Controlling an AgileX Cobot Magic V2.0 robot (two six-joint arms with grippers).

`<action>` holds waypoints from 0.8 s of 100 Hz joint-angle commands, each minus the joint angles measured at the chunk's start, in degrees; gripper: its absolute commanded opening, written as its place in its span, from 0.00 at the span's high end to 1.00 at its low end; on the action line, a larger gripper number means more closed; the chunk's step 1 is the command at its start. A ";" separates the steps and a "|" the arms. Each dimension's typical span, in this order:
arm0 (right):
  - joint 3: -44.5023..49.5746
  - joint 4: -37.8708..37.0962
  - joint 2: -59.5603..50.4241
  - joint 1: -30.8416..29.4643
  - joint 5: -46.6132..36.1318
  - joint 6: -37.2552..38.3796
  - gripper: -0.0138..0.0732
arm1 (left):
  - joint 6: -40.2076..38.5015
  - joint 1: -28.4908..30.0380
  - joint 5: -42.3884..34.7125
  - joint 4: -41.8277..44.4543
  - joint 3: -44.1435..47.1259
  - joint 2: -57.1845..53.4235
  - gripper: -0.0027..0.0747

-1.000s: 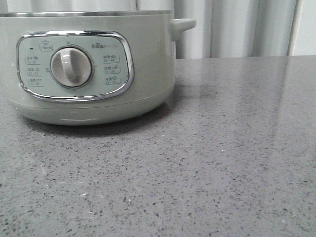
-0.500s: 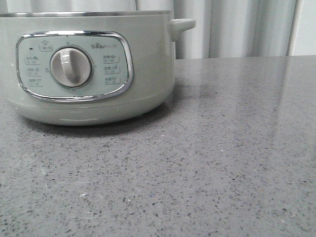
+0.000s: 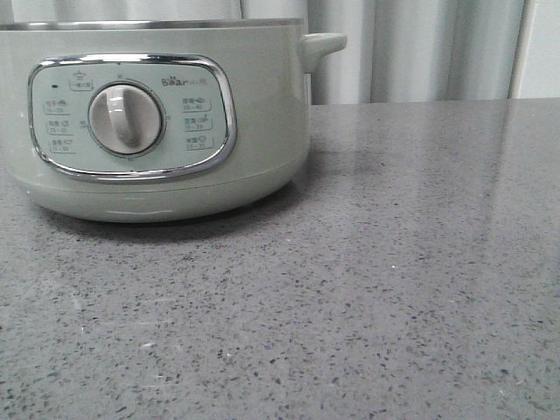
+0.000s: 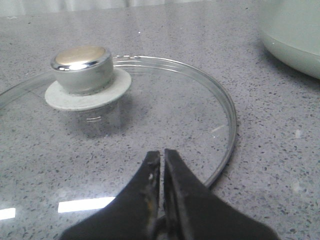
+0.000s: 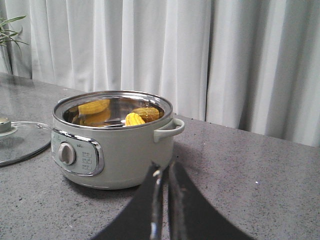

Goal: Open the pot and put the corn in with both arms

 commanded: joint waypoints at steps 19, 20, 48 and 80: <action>1.39 -5.60 0.98 -1.50 -4.36 -0.47 0.91 | -0.74 0.13 -2.38 -0.33 1.44 -1.80 0.99; 1.67 -5.84 0.98 -1.97 -4.36 -0.32 0.91 | -0.74 0.13 -2.38 -0.33 1.44 -1.80 0.99; 21.05 0.63 0.86 -19.85 -13.41 2.03 0.91 | -0.74 0.13 -2.38 -0.33 1.44 -1.80 0.99; 32.71 1.10 -3.77 -28.00 -11.45 1.92 0.91 | -0.74 0.13 -2.38 -0.33 1.44 -1.80 0.99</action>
